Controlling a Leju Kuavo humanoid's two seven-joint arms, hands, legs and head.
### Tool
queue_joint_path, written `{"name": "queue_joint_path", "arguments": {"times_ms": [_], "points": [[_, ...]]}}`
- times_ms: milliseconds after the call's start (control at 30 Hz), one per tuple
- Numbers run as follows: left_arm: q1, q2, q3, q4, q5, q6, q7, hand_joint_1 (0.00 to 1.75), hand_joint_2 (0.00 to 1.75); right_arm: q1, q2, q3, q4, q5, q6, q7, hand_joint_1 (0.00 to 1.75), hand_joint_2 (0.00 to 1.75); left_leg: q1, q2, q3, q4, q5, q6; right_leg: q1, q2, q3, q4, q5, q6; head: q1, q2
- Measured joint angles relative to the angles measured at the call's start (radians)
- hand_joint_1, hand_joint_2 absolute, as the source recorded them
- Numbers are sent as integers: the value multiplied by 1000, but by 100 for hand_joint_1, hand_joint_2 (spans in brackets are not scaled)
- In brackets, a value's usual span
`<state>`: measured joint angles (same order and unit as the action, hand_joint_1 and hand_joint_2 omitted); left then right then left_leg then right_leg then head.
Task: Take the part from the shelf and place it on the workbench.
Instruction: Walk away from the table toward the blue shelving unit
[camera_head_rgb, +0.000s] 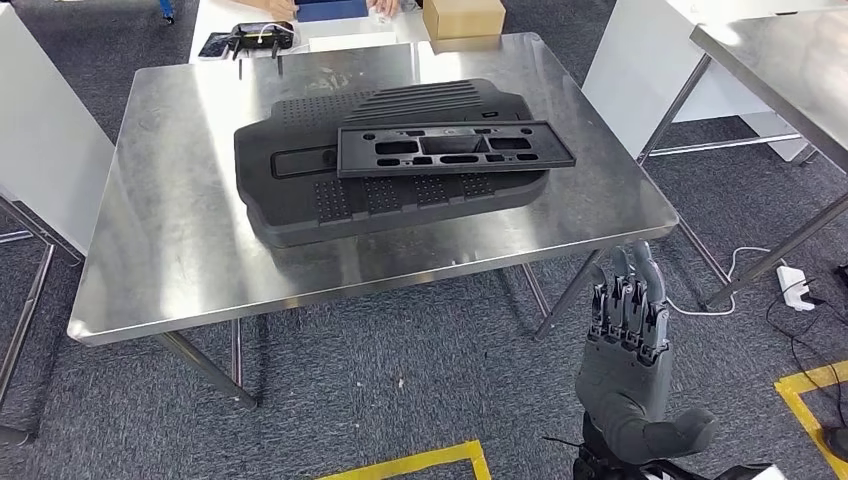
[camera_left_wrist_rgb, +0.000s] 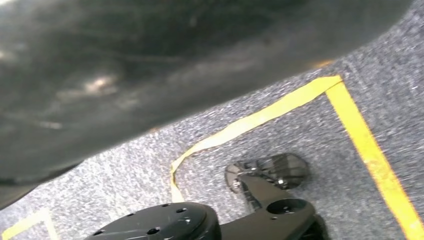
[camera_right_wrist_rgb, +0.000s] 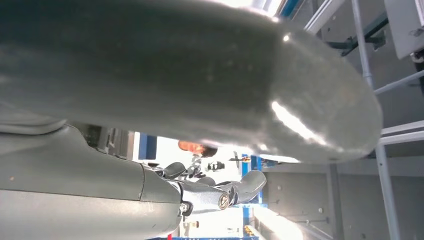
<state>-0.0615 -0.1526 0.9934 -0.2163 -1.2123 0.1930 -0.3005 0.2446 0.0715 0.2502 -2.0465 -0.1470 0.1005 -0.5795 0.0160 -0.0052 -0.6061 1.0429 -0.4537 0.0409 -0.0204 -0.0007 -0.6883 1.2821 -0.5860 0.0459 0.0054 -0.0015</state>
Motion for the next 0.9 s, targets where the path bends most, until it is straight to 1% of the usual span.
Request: {"name": "queue_joint_path", "arguments": {"times_ms": [33, 67, 100, 133, 167, 200, 233, 267, 300, 333, 367, 400, 433, 467, 500, 533, 567, 600, 633, 667, 700, 733, 800, 833, 867, 900], "points": [[0, 0, 0, 0, 0, 0, 0, 0, 0, 0, 0, 0, 0, 0, 0, 0, 0, 0, -1, 1, -10, 0, 7, 0, 0, 0, 6, 10, -1, 6, 0, 0], [0, 0, 0, 0, 0, 0, 0, 0, 0, 0, 0, 0, 1, 0, 0, 0, 0, 0, -2, 1, -18, 0, 15, -2, 1, 0, 34, -21, 13, 12, 0, 0], [0, 0, 0, 0, 0, 0, 0, 0, 0, 0, -1, 0, 1, 0, 0, 0, 0, 0, -2, 1, -26, 0, 22, -4, 2, 0, 80, -87, 33, 17, 0, 0], [0, -1, 0, 0, 0, 0, 0, 0, 0, -1, -1, 0, 1, 0, -1, 0, 0, 0, -3, 0, -31, 0, 29, -7, 4, 0, 134, -168, 48, 17, 0, 0], [0, -2, 0, 0, 0, 0, 0, 0, 0, -1, -1, 0, 1, 0, -1, 0, 0, 0, -3, 0, -35, -1, 36, -12, 8, 0, 178, -233, 60, 14, -1, 0], [0, -2, 0, 0, 0, 0, 0, 0, 0, -1, -1, 0, 1, 0, -1, 0, 0, 0, -4, 0, -37, -2, 43, -18, 11, 0, 204, -277, 66, 9, -1, 0], [0, -2, 0, 0, 0, 0, 1, 0, 0, -1, -1, 0, 1, 0, -1, 0, 0, 0, -3, 0, -38, -4, 49, -24, 15, 0, 210, -294, 67, 4, -1, 0], [0, -3, 0, 0, 0, 0, 1, 0, 0, -1, -1, 0, 1, 0, -1, 0, 0, 0, -3, 1, -37, -8, 56, -33, 18, 0, 205, -295, 74, -2, -1, 0], [1, -3, 0, 0, 0, 0, 1, 0, 0, -1, -1, 0, 1, 0, -1, 0, 0, 0, -1, 1, -38, -9, 60, -39, 14, 0, 200, -300, 80, -10, 0, 0], [1, -2, 0, 0, 0, 0, 1, 0, 0, -1, -1, 0, 1, 0, -1, 0, 0, 0, 0, 1, -42, -4, 52, -45, 10, 0, 199, -304, 88, -18, -1, 0], [2, -2, 0, 0, 0, 0, 1, 0, 0, -1, -1, 0, 1, 0, -1, 0, 0, 0, 0, 1, -50, 16, 27, -49, 5, -1, 196, -308, 97, -28, -2, 0], [3, -2, 0, 0, 0, 0, 1, 0, 0, 0, 0, 0, 1, 0, -1, 0, 0, 0, 1, 1, -63, 56, -12, -51, 1, -2, 192, -310, 105, -35, -4, 0], [3, -1, 0, 0, 0, 0, 1, 0, 0, 0, 0, 0, 1, 0, 0, 0, 0, 0, 2, 1, -81, 116, -60, -54, 2, -3, 187, -310, 112, -39, -5, 0], [3, -1, 0, 0, 0, 0, 1, 0, 0, 0, 0, 0, 2, 0, 0, 0, 0, 0, 2, 1, -98, 183, -101, -57, 3, -4, 180, -308, 118, -41, -6, 0], [3, -1, 0, 0, 0, 0, 1, 0, 0, 0, 0, 0, 2, 0, 0, 0, 0, 0, 3, 1, -107, 233, -123, -61, 3, -5, 172, -307, 123, -40, -6, 0], [3, -1, 0, 0, 0, 0, 1, 0, 0, 0, 0, 0, 3, 0, 0, 0, 0, 0, 4, 1, -101, 254, -126, -64, 3, -5, 165, -304, 127, -38, -6, 0], [3, 0, 0, 0, 0, 0, 1, 0, 0, 0, 0, 0, 3, 0, -1, 0, 0, 0, 6, 2, -75, 233, -110, -66, 2, -5, 159, -299, 130, -36, -6, 0], [3, 0, 0, 0, 0, 1, 1, 0, 0, 0, 0, 0, 4, 0, -1, 0, 0, 0, 9, 2, -30, 175, -85, -68, 1, -5, 153, -292, 131, -34, -6, 0], [3, 0, 0, 0, 0, 1, 1, 0, 0, 0, 0, 0, 4, 0, -2, 0, 0, 0, 11, 2, 16, 107, -71, -70, 1, -5, 146, -284, 131, -31, -7, 0], [2, 0, 0, 0, 0, 2, 1, 0, 0, 0, 0, 0, 4, 1, -3, 0, 0, 0, 11, 0, 50, 54, -58, -68, 2, -5, 137, -276, 131, -28, -7, 0], [2, 0, 0, 0, 0, 3, 0, 0, 0, 0, 0, 0, 4, 2, -5, 0, 0, 0, 11, -2, 68, 21, -54, -64, 5, -5, 131, -270, 133, -24, -7, 0], [2, 0, 0, 0, 0, 4, 0, 0, 0, 0, 0, 0, 4, 2, -7, 0, 0, 0, 8, -4, 68, 12, -56, -58, 7, -5, 125, -266, 136, -18, -6, 0], [2, 1, 0, 0, 0, 6, -1, 0, 0, 2, 0, 0, 4, 2, -10, 0, 0, 0, 5, -4, 54, 10, -45, -41, 8, -3, 118, -264, 144, -4, -5, 0], [1, 1, 0, 0, 0, 7, -1, 0, 0, 3, 0, 0, 4, 2, -12, 0, 0, 0, 5, -4, 46, 9, -39, -31, 7, -2, 109, -257, 139, 1, -5, 0], [1, 1, 0, 0, 0, 7, -1, 0, 0, 4, 0, 0, 4, 1, -13, 0, 0, 0, 5, -3, 38, 7, -31, -20, 6, -1, 94, -236, 123, 1, -3, 0], [1, 1, 0, 0, 0, 8, -1, 0, 0, 5, -1, 0, 4, 0, -14, 0, 0, 0, 6, -1, 29, 5, -23, -11, 6, 0, 73, -194, 95, -2, -1, 0]]}}
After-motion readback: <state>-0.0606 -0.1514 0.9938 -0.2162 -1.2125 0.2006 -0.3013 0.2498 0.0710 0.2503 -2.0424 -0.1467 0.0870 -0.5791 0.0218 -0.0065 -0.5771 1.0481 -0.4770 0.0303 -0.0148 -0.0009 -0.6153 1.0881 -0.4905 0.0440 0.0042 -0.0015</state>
